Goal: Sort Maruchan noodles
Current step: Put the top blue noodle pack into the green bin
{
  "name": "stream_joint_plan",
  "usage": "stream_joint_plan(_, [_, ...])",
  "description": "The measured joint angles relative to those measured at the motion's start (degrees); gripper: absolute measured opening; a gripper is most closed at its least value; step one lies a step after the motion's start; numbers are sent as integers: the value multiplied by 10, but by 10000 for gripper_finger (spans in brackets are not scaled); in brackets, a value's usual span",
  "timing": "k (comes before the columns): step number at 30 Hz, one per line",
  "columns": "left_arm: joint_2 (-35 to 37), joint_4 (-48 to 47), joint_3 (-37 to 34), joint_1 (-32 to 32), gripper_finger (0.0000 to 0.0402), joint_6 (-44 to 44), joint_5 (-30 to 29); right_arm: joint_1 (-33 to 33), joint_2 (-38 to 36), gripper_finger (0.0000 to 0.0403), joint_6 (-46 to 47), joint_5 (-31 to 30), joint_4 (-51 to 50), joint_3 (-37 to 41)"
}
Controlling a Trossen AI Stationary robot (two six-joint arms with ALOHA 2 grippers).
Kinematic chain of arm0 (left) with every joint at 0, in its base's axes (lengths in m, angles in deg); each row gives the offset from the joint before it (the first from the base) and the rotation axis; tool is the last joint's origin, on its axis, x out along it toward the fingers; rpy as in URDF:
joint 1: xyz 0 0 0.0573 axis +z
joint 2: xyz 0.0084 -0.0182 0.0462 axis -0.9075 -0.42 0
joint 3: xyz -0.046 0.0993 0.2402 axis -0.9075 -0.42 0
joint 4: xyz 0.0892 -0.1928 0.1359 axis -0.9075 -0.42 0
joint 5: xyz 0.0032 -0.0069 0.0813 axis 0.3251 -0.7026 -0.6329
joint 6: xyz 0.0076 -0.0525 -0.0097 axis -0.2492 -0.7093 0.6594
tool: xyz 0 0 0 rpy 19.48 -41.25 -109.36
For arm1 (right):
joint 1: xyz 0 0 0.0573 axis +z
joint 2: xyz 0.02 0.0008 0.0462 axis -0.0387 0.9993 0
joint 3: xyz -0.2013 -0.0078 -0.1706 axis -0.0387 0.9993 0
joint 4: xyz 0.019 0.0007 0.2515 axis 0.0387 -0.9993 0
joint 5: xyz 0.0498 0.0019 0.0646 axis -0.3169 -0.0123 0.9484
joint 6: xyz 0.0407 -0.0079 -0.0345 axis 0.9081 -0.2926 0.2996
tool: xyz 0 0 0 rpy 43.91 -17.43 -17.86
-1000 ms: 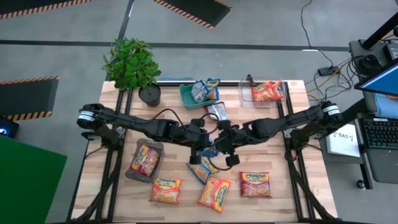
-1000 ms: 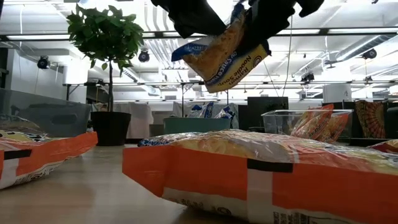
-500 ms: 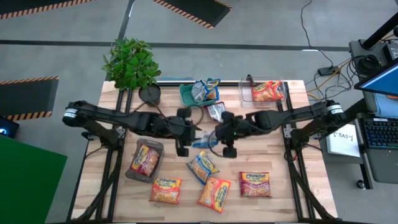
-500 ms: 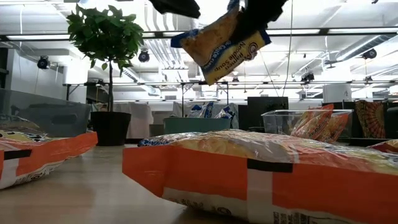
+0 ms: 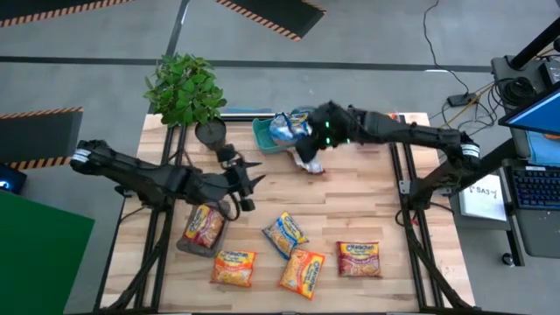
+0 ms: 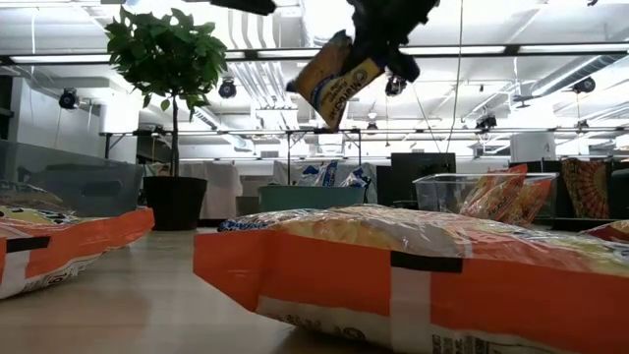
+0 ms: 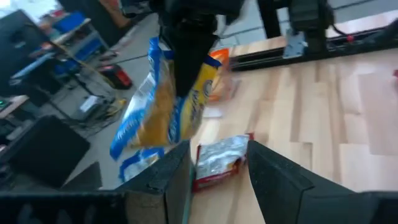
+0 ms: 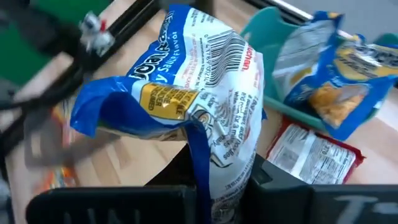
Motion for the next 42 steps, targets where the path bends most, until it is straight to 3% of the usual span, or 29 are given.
stream_joint_plan(9, [73,33,-55,-32,142,-17,-140,-92,124,40,78,79,19,-76])
stream_joint_plan(19, [105,26,-94,-43,142,-13,-144,-115,288,37,90,89,13,-222])
stream_joint_plan(29, [105,22,-94,-51,142,-6,-144,-115,406,39,91,101,-67,-349])
stream_joint_plan(42, [105,21,-94,-55,142,-4,-144,-115,429,58,37,72,-91,-384])
